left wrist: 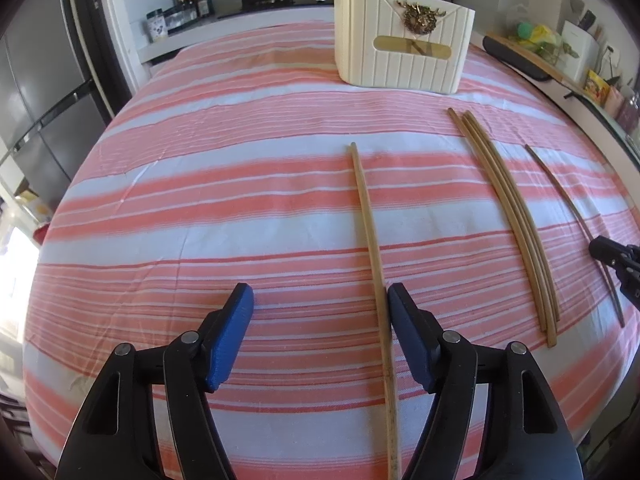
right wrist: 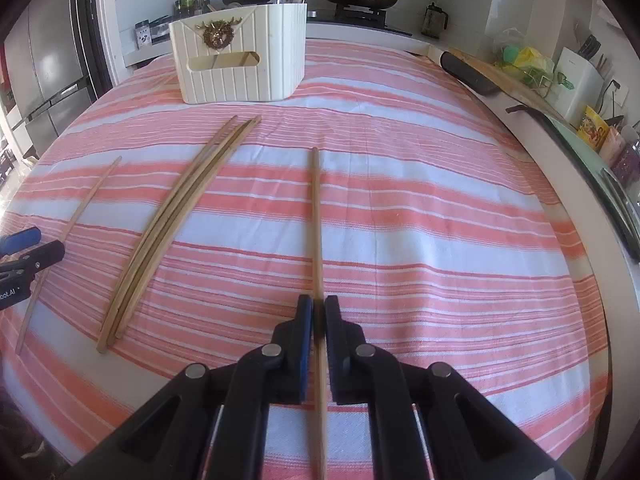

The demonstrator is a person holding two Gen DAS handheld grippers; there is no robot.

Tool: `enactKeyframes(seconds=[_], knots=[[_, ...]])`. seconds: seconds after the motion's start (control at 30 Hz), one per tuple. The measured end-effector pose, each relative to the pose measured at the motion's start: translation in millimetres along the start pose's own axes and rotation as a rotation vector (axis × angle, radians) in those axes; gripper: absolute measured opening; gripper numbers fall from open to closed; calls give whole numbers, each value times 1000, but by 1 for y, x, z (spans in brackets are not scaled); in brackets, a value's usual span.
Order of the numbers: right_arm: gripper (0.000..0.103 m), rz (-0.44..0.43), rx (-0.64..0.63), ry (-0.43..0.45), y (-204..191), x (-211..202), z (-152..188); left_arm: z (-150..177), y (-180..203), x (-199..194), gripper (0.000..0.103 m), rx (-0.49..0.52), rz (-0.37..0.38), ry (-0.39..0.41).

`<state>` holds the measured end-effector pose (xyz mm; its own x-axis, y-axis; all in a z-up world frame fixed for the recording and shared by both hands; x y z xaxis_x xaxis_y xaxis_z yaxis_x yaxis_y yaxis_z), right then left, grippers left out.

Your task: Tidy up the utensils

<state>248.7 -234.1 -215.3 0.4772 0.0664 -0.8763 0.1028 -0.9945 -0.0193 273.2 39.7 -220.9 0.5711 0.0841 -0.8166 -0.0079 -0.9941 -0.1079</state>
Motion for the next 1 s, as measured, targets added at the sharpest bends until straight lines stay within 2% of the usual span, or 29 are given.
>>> enactKeyframes(seconds=[0.13, 0.23, 0.27, 0.33, 0.4, 0.5, 0.57, 0.67, 0.8, 0.9, 0.93, 1.0], knots=[[8, -5, 12, 2, 0, 0, 0, 1, -3, 1, 79, -10, -3, -4], [21, -43, 39, 5, 0, 0, 0, 3, -6, 1, 83, -25, 5, -10], [29, -54, 43, 5, -1, 0, 0, 3, -6, 1, 83, -25, 9, -12], [33, -67, 44, 2, -4, -1, 1, 3, -7, 0, 83, -22, 20, -22], [33, -97, 58, -2, -5, -3, 1, 1, -7, -3, 83, -42, 83, -39], [33, -145, 106, 6, -1, -11, 0, -5, -10, -10, 83, -134, 265, -58], [33, -164, 124, 6, 2, -15, -2, -11, -13, -12, 83, -170, 316, -58], [33, -198, 117, -17, 2, -14, -9, -22, -13, -6, 83, -147, 287, -58], [33, -213, 95, -53, 3, -4, -27, -36, 0, 10, 81, -50, 232, -90], [33, -177, 62, -97, 5, 13, -36, -44, 9, 22, 76, 50, 155, -102], [33, -165, 42, -114, 5, 21, -40, -46, 11, 27, 71, 72, 134, -111], [33, -151, 17, -150, 5, 35, -48, -51, 15, 35, 70, 109, 114, -113]])
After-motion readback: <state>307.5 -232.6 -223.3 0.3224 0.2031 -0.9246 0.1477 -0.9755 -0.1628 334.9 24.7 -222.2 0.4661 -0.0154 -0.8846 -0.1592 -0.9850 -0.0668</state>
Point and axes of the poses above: each gripper's, at about its wrist camera, not at the fingertips, and x roughly the way its jaws point, y to its right, z to its underside, the point moved 7 cm from there along x, roughly the way its jaws point, and after that the axes turned 6 degrees about -z, right-handed, at the moved point
